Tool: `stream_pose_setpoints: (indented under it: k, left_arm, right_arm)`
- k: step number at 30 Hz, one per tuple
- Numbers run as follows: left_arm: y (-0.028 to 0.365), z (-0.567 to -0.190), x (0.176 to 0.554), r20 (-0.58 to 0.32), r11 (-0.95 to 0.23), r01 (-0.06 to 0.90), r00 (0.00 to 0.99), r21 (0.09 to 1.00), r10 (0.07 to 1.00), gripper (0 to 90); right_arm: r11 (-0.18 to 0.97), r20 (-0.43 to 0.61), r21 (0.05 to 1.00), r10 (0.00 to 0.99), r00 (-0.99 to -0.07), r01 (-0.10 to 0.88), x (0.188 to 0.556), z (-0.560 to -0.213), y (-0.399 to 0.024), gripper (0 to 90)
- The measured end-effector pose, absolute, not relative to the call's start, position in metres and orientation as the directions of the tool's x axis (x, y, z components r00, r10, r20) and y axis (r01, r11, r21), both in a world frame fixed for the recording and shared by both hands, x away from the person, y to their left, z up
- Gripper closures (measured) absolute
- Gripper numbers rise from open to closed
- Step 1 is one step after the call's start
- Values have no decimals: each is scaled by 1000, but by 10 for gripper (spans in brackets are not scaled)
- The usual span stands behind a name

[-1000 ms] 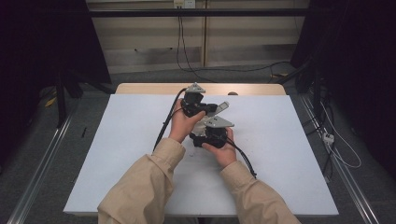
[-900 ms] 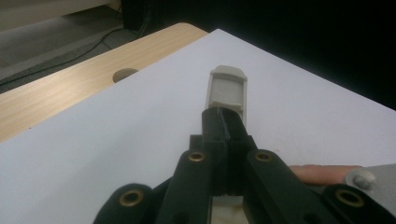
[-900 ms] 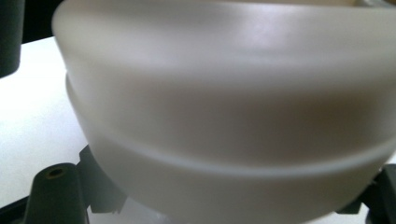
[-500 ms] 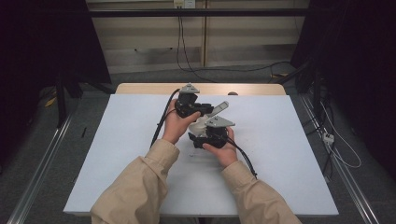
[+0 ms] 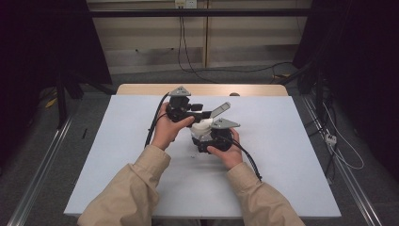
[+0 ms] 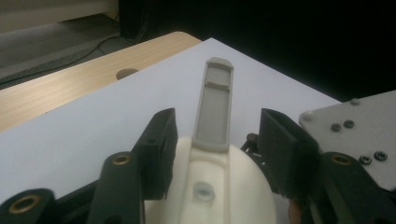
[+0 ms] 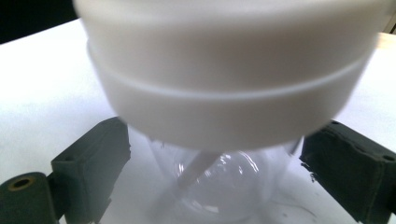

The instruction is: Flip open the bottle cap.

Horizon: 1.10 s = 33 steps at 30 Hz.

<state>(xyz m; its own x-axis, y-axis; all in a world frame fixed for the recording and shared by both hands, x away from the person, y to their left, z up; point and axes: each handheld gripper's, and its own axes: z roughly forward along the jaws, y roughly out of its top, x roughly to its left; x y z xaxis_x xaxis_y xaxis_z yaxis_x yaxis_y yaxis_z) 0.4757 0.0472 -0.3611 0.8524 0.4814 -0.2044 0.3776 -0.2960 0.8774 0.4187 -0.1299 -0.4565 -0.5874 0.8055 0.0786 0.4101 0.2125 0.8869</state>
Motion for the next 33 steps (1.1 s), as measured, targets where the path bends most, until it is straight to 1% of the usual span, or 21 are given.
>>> stream_pose_setpoints:
  k: [4, 9, 15, 24, 27, 33]
  left_arm:
    - [56, -360, 467, -166, -326, 356, 856, 876, 489, 372]
    - [69, -362, 457, -170, -329, 360, 858, 873, 485, 313]
    - [86, -372, 444, -192, -311, 377, 849, 873, 492, 282]
    - [111, -395, 426, -189, -312, 386, 839, 868, 510, 214]
    - [118, -401, 422, -182, -320, 383, 839, 866, 512, 202]
    - [134, -415, 414, -204, -307, 412, 821, 858, 532, 167]
  right_arm:
    - [222, 75, 886, 797, -599, 407, 411, -454, -137, 74]
    - [226, 71, 887, 795, -602, 402, 401, -450, -148, 82]
    - [228, 78, 886, 784, -616, 403, 386, -448, -159, 87]
    - [220, 101, 884, 771, -629, 412, 370, -446, -173, 86]
    - [225, 97, 884, 770, -631, 411, 365, -446, -175, 84]
    - [237, 88, 879, 773, -629, 414, 360, -449, -182, 88]
